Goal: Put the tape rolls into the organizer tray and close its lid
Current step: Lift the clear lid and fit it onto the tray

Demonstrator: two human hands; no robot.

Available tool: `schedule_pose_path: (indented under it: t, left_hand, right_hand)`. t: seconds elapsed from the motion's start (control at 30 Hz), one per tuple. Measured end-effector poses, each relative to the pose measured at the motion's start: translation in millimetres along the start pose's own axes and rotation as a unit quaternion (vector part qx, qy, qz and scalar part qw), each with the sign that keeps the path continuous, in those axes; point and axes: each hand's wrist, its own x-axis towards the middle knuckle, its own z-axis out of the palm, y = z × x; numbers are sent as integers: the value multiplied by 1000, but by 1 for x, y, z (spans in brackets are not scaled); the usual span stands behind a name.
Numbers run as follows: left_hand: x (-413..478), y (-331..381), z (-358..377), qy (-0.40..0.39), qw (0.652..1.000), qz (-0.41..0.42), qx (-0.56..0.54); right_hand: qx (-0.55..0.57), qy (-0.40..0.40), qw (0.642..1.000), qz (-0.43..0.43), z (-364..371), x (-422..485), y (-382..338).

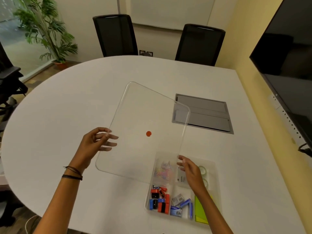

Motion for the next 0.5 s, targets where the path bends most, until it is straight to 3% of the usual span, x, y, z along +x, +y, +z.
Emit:
schedule_pose_path:
  t: [0.17,0.33,0.5]
  left_hand:
    - [4,-16,49,-43,998,-31,-29]
    - [-3,-39,95,-84,994,-65,-40]
    - [-16,-68,132,-162,982,-96,-2]
  right_hand:
    - [121,46,991,20,-36,5,-5]
    - [134,137,981,33,-76,-1,5]
    - [127,195,968,98,-115,-12,37]
